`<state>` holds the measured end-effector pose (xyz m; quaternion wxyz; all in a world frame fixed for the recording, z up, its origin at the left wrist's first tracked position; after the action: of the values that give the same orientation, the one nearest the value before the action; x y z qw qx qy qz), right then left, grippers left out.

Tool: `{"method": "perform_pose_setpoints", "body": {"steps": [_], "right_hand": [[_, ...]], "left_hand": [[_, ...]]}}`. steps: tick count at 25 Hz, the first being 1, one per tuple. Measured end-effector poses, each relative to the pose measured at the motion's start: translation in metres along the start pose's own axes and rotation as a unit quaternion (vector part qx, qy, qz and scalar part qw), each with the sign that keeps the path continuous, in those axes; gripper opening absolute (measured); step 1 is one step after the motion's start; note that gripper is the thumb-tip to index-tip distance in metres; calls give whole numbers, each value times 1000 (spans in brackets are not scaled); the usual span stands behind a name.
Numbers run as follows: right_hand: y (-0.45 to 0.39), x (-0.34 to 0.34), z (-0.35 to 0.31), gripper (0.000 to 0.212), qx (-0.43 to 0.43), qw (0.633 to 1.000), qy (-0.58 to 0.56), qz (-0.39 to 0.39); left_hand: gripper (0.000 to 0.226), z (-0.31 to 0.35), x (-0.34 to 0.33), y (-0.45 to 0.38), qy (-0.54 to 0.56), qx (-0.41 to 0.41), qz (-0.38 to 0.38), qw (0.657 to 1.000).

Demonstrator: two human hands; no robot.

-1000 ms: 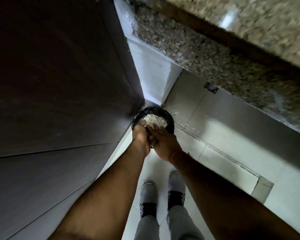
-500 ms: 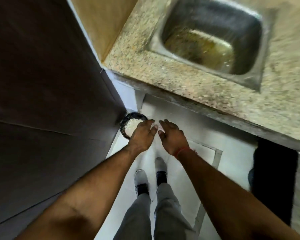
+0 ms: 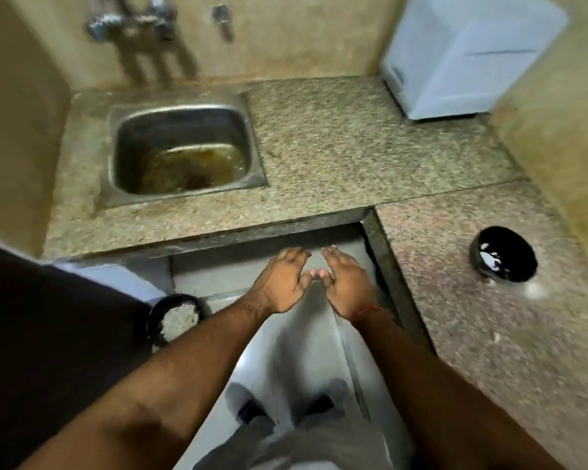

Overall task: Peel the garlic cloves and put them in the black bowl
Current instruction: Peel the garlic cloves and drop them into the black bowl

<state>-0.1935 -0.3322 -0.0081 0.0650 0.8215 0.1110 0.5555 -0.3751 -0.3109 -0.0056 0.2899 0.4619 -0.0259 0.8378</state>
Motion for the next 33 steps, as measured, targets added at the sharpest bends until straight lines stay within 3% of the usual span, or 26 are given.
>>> {"method": "perform_pose_setpoints", "body": {"steps": [8, 12, 14, 17, 24, 33], "right_hand": [[88, 68, 178, 57, -142, 987, -32, 62], [126, 80, 246, 63, -195, 976, -66, 68], [144, 82, 274, 59, -224, 968, -83, 77], [164, 78, 311, 53, -270, 955, -104, 72], [164, 68, 347, 24, -353, 929, -87, 71], [137, 60, 357, 22, -363, 928, -73, 30]], "left_hand": [[53, 185, -75, -102, -96, -158, -75, 980], [78, 250, -129, -136, -137, -209, -137, 959], [86, 276, -154, -149, -153, -216, -165, 950], [81, 309, -179, -162, -187, -190, -228, 936], [66, 322, -212, -187, -210, -204, -280, 914], [55, 304, -208, -228, -216, -229, -287, 905]]}}
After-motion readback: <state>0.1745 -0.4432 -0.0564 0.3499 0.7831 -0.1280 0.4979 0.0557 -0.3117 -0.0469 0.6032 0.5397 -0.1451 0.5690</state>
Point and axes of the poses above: each hand's wrist, its own y-axis away from the middle knuckle, its own x-axis out of the back of the hand, z = x × y, the point moved 1 cm from there along -y, towards the middle knuckle, and after that the axes turned 4 degrees about -z, right-handed, at the moved point
